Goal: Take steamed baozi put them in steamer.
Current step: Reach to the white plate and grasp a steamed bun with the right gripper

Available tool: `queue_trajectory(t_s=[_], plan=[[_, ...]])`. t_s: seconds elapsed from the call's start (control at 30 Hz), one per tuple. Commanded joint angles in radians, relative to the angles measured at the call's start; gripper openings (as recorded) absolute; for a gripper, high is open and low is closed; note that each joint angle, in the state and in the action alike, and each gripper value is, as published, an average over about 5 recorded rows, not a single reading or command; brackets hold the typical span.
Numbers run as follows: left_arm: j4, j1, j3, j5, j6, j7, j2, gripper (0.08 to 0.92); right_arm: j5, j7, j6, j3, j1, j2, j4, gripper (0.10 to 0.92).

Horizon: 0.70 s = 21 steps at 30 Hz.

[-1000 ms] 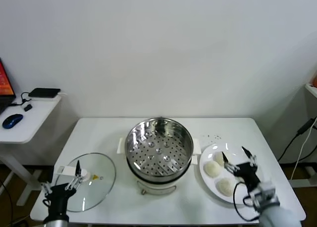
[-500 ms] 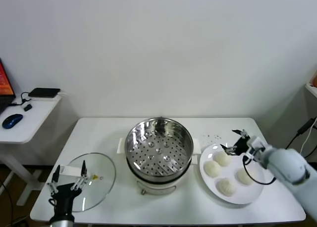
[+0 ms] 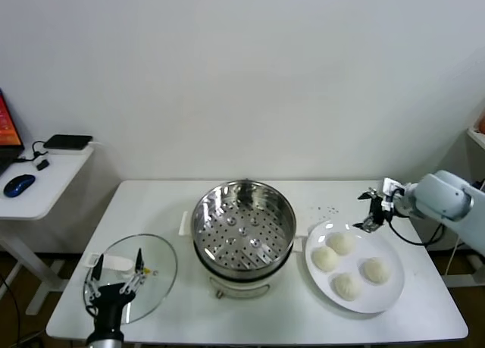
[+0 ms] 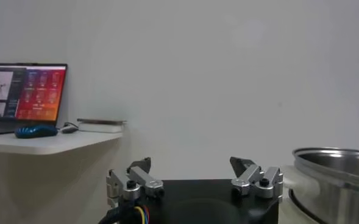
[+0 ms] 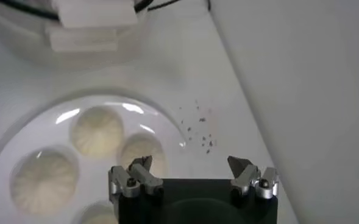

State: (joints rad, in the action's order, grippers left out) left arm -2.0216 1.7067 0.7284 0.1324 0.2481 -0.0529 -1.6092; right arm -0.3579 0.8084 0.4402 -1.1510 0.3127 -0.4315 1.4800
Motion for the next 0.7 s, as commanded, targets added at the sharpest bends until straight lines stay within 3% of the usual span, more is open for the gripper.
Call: queue_trajectory(t_s=[0.03, 0.3, 0.7], plan=[[0.010, -0.001, -0.004, -0.007, 0.008, -0.001, -0.012, 0.823, -0.010, 0.140, -0.086, -0.502, 0.341, -0.067, -0.125, 0.823], [0.026, 0.002, 0.008, -0.014, 0.025, -0.001, -0.013, 0.823, -0.046, 0.191, -0.144, -0.484, 0.237, -0.212, -0.218, 0.823], [0.041, 0.001, 0.015, -0.026, 0.038, -0.003, -0.015, 0.823, -0.006, 0.131, -0.153, -0.299, 0.045, -0.360, -0.387, 0.823]])
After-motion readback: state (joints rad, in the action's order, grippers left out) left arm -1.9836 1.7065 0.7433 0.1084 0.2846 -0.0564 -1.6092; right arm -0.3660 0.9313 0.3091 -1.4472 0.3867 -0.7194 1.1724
